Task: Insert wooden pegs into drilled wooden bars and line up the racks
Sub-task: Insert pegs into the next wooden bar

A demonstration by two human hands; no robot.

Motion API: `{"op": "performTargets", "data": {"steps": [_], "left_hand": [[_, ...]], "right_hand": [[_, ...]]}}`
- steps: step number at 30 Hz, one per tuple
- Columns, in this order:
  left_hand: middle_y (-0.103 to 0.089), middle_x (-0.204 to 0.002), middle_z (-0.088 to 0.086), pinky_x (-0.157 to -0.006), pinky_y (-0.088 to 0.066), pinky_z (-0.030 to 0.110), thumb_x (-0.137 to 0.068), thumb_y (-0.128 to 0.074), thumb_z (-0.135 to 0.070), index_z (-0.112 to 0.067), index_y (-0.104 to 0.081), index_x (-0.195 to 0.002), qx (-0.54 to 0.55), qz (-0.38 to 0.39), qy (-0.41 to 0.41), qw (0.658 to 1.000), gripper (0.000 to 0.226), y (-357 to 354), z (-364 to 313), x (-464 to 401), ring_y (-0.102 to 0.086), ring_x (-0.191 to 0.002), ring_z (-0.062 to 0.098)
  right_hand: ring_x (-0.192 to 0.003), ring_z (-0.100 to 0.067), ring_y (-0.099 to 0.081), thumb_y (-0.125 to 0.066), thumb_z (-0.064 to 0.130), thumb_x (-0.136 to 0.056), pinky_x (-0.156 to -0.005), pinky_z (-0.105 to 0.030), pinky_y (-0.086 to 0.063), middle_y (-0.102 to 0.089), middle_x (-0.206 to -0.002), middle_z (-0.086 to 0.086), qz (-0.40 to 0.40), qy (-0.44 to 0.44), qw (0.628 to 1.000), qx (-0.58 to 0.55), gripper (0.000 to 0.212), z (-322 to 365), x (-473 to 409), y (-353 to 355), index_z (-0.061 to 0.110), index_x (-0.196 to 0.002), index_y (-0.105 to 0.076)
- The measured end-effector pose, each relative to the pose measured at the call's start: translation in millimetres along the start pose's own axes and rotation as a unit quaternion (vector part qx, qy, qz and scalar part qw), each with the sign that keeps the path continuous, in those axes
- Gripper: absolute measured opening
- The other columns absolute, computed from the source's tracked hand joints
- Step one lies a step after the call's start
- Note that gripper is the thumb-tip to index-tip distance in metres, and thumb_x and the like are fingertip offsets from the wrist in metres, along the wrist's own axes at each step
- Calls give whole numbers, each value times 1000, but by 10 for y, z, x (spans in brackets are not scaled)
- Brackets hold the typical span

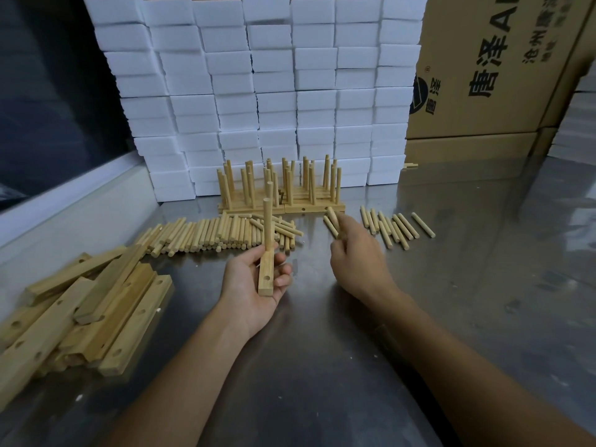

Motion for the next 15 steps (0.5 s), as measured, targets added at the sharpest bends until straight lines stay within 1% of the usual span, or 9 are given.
{"op": "performTargets", "data": {"steps": [1,2,5,7,9,10,12,13,15], "left_hand": [[-55,-69,8,-38,-37,21,-99,-41,-17,0,-56,-115,0,1,0,1000,28,0,0,0,-52,-51,17],[-55,-70,8,-38,-37,21,-99,-41,-17,0,-56,-114,0,2,0,1000,27,0,0,1,-52,-51,17],[-54,-70,8,-39,-37,21,-98,-43,-16,0,-56,-116,-1,5,0,1000,27,3,1,1,-52,-51,17],[-54,-70,8,-39,-37,21,-97,-43,-15,0,-56,-116,-3,5,-1,1000,28,1,1,-1,-51,-52,17],[-54,-70,8,-39,-37,21,-97,-44,-16,-1,-56,-115,-5,6,-1,1000,27,-3,4,-2,-51,-52,17],[-54,-70,8,-39,-37,21,-97,-43,-16,-1,-56,-114,-5,7,-2,1000,26,-4,4,-5,-51,-51,17],[-55,-70,8,-39,-37,21,-99,-40,-18,-1,-56,-115,-3,7,-3,1000,28,-2,2,-10,-52,-51,17],[-55,-69,8,-40,-38,22,-100,-39,-19,0,-56,-116,0,7,-3,1000,30,-1,1,-15,-52,-51,17],[-56,-69,8,-43,-39,23,-101,-36,-21,0,-56,-119,7,6,-4,1000,34,0,2,-27,-52,-52,17]], "right_hand": [[-72,-18,-48,-41,3,-97,-64,-29,-35,-54,-85,-4,-10,6,1000,-13,27,6,0,10,11,-119,-55],[-70,-16,-48,-39,4,-98,-64,-29,-35,-55,-86,-4,-20,10,999,-28,27,7,-3,20,11,-119,-55],[-64,-2,-47,-36,16,-104,-56,-17,-33,-54,-86,8,-37,14,998,-52,45,18,-8,42,24,-148,-40],[-62,4,-50,-37,30,-107,-54,-13,-36,-51,-78,16,-46,26,997,-58,43,33,-1,47,31,-150,-39],[-59,5,-49,-41,33,-106,-55,-11,-36,-57,-76,17,-49,38,996,-59,40,42,6,44,31,-146,-47],[-62,5,-49,-44,31,-105,-60,-11,-37,-62,-84,16,-56,47,996,-54,38,52,12,47,29,-143,-52],[-73,2,-55,-51,27,-103,-68,-19,-46,-70,-97,9,-74,65,994,-45,34,71,31,56,23,-135,-62],[-78,-1,-59,-54,26,-102,-72,-24,-52,-71,-98,8,-81,69,994,-42,31,79,41,56,21,-130,-65],[-79,-4,-64,-59,28,-99,-73,-30,-59,-70,-90,11,-86,64,993,-40,25,89,62,50,23,-120,-71]]}}
Point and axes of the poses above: each hand's wrist, its own x-axis away from the middle knuckle, its own y-axis out of the back of the hand, z = x × y, the point moved 5 cm from there along -x, towards the middle knuckle
